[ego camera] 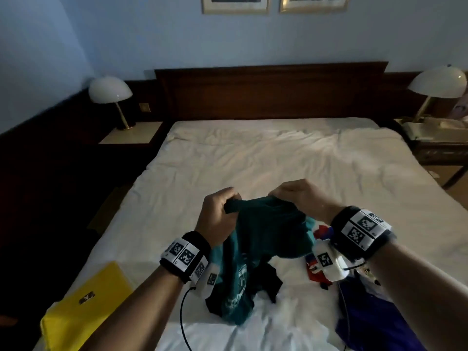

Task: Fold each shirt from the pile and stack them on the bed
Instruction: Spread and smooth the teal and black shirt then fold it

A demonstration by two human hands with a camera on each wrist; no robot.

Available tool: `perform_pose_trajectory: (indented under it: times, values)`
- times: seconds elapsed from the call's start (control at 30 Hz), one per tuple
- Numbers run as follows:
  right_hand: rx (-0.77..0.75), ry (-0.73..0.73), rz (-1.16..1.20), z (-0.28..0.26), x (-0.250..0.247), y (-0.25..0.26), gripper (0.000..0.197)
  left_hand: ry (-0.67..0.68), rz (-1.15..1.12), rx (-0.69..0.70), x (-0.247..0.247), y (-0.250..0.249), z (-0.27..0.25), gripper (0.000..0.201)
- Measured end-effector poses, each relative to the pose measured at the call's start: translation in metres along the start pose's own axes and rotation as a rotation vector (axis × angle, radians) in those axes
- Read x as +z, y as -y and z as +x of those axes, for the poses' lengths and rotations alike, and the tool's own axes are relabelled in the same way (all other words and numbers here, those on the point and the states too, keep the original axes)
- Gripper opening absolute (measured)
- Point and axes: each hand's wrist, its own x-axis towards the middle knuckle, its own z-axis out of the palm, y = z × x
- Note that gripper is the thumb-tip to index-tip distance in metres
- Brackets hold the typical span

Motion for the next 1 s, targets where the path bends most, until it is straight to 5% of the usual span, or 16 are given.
perform_pose_trajectory:
  times: [0.1, 0.23, 0.27, 0.37, 0.5, 0.7, 0.77, 0.87, 1.0]
  values:
    - [-0.139, -0.008, -0.287, -0.002, 0.001, -0.002, 0.016, 0.134, 0.027, -0.036, -0.004, 0.009, -0.001, 0.018]
    - [-0.272, -0.155, -0.132, -0.007, 0.010, 0.009, 0.016, 0.373, -0.198, -0.345, 0.003, 0.000, 0.000, 0.029]
    - [-0.280, -0.173, -0.107, -0.007, 0.015, 0.012, 0.016, 0.345, -0.187, -0.364, 0.009, -0.005, 0.001, 0.022]
    - [-0.264, -0.221, -0.034, -0.006, 0.025, 0.016, 0.018, 0.179, -0.080, -0.270, 0.022, -0.014, 0.009, 0.045]
    - [-0.253, -0.281, -0.039, -0.007, 0.023, 0.013, 0.017, 0.045, -0.214, -0.251, 0.018, -0.020, 0.025, 0.024]
    - [-0.138, -0.121, -0.234, -0.013, 0.009, 0.005, 0.015, -0.057, -0.313, -0.175, 0.007, -0.038, 0.034, 0.015]
    - [-0.087, -0.113, -0.202, -0.013, 0.002, 0.002, 0.010, 0.028, -0.324, -0.187, 0.007, -0.040, 0.032, 0.012]
    - [-0.103, -0.137, -0.211, -0.013, -0.013, 0.000, 0.021, 0.283, -0.086, -0.286, 0.008, -0.033, 0.027, 0.016]
    - [-0.108, -0.133, -0.363, -0.011, -0.025, -0.001, 0.025, 0.592, 0.689, -0.387, -0.008, -0.002, 0.034, 0.031]
